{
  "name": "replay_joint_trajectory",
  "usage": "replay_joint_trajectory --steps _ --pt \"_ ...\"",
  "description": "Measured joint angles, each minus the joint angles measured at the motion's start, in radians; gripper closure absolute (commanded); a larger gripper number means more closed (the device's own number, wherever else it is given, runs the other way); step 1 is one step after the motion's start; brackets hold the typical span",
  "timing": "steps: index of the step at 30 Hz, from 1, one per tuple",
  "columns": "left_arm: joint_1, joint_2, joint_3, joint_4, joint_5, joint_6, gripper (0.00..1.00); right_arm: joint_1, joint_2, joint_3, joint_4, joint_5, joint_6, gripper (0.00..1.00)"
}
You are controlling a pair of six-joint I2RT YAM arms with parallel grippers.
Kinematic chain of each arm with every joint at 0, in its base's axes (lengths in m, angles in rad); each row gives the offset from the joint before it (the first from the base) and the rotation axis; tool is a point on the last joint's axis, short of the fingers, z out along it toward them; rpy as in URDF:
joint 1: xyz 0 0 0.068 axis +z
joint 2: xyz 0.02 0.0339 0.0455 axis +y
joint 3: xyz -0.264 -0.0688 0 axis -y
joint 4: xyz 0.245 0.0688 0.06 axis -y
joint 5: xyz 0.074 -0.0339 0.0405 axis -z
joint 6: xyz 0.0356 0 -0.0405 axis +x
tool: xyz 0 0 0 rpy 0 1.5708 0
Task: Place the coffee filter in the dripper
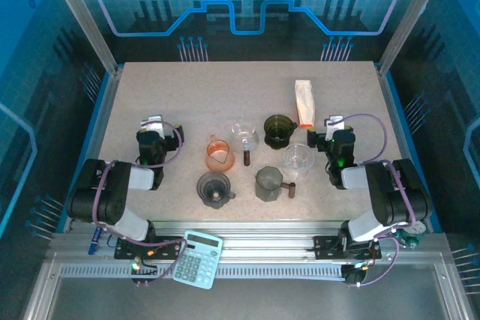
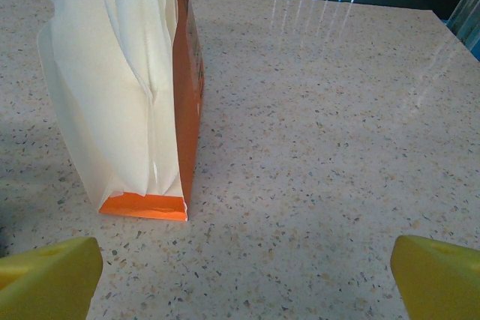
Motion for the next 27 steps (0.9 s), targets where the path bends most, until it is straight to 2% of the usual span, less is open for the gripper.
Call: replay_joint_trajectory --steps 10,17,22,27 --pt "0.000 -0.003 0.000 -0.006 -0.001 -0.001 0.01 -0.008 0.000 0.000 0.000 -0.030 0.001 0.00" --pt "0.000 -0.149 0.051 -0.185 -0.012 -0.004 0.01 -0.009 -0.049 0.000 -0.019 -0.028 0.009 0.00" --pt "0.000 -0.250 0.080 -0.266 -0.067 -0.039 0.01 -0.017 -0.128 0.042 -0.158 -0.026 0.016 0.00" --pt "0.003 -0.337 0.089 -0.352 -0.122 -0.173 0.01 -0.018 -0.255 0.104 -0.288 0.007 0.061 0.00"
